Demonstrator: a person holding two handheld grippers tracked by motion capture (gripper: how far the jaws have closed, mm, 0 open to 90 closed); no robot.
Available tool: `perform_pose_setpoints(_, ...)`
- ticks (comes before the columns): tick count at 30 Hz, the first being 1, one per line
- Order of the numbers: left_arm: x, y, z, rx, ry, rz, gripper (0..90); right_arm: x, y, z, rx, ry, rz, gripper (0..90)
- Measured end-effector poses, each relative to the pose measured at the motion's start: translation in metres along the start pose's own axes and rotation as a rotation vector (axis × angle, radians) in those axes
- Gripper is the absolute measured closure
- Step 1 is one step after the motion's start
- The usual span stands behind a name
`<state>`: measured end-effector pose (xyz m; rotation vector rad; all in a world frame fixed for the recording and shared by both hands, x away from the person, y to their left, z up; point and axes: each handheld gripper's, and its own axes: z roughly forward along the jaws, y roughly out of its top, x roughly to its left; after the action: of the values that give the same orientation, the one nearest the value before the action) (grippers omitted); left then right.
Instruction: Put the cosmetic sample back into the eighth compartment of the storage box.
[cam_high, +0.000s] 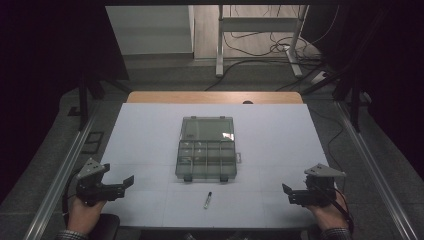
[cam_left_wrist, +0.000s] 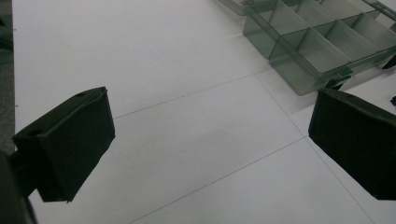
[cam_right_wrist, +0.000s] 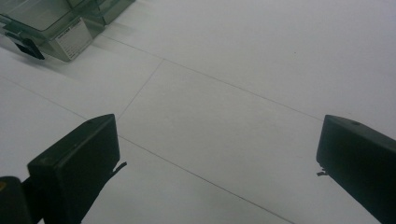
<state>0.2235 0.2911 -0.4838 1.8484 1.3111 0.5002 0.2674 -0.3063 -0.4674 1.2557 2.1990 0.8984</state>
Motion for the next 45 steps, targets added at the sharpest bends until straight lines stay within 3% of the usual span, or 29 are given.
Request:
perform_pose_setpoints(5,0.001,0.000,0.000,-0.001,-0.003,-0.005,0.9,0.001,0.001,0.001,0.012,0.012,-0.020,0.0)
perform_pose_setpoints(15,0.001,0.000,0.001,0.003,-0.005,-0.002,0.9,0.003,0.005,0.002,0.008,0.040,-0.014,0.0)
perform_pose_setpoints(25,-0.004,0.003,0.003,0.018,0.001,0.033,0.8,0.003,0.007,0.003,0.010,0.040,-0.018,0.0)
perform_pose_setpoints(36,-0.021,0.015,0.012,0.034,-0.056,0.077,0.4,0.004,0.006,0.003,0.013,0.037,-0.015,0.0)
perform_pose_setpoints(45,-0.029,0.022,0.018,0.048,-0.098,0.082,0.3,0.005,0.005,0.004,0.017,0.037,-0.014,0.0)
